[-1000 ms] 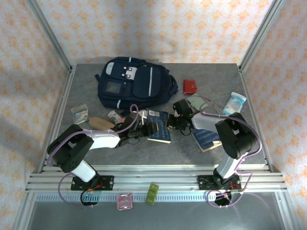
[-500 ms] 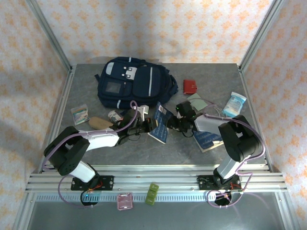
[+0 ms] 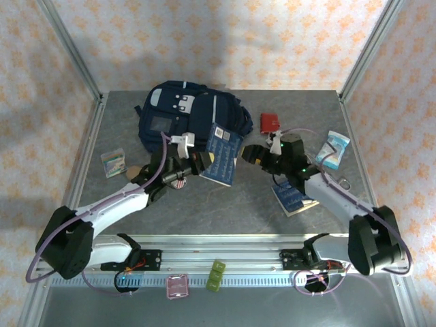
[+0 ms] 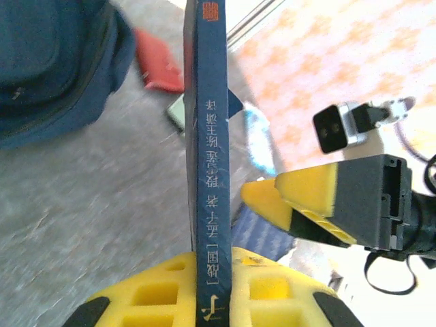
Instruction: Pack the student bag
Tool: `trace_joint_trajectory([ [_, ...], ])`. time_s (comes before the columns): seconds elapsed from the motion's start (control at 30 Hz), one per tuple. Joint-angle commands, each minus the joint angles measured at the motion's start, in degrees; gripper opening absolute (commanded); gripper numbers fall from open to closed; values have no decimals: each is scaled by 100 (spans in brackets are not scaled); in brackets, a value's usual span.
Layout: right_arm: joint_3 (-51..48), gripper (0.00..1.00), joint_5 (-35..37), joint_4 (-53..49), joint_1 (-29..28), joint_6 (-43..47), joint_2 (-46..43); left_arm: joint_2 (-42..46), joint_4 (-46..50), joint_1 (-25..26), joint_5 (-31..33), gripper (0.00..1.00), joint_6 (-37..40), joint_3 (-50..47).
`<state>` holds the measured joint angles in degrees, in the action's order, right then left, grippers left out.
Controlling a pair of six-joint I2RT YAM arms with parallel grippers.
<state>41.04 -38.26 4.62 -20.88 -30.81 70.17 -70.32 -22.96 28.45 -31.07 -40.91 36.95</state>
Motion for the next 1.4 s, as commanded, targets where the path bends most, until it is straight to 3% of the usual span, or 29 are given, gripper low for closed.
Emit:
trace_joint_trajectory([
  [0.0, -1, 100, -514, 994, 35, -60, -588, 220, -962, -324, -891, 0, -414, 224],
  [0.33, 557, 98, -1803, 1556, 44, -242, -301, 160, -3744, -577, -2302, 0, -2281, 197],
  [0.53, 778, 87, -2488, 2125, 41, -578, -112, 15, -4305, -578, -2480, 0, -2749, 58],
  [0.67, 1079, 48, -2969, 1916, -154, -462, 18, 1, -3986, -577, -2451, 0, -2575, 30],
  [0.73, 1313, 6, -3028, 1353, -311, -33, 95, 24, -3672, -578, -2375, 0, -2345, 65],
  [0.77, 1446, 0, -2911, 885, -373, 314, 125, 44, -3403, -592, -2325, 10, -2165, 104],
  [0.83, 1644, 0, -2462, 144, -447, 972, 137, 103, -2653, -626, -2099, 34, -1724, 212],
  [0.93, 1644, 0, -1485, -95, -502, 1680, 42, 240, -1398, -833, -1536, 50, -1110, 306],
  [1.1, 1288, 0, 983, 293, -791, 3326, -224, 267, -1031, -1605, -1447, 54, -1514, -7],
  [1.37, 54, 0, 3106, 2022, -1779, 6589, -943, -101, -892, -2147, -1965, 54, -1860, 21],
])
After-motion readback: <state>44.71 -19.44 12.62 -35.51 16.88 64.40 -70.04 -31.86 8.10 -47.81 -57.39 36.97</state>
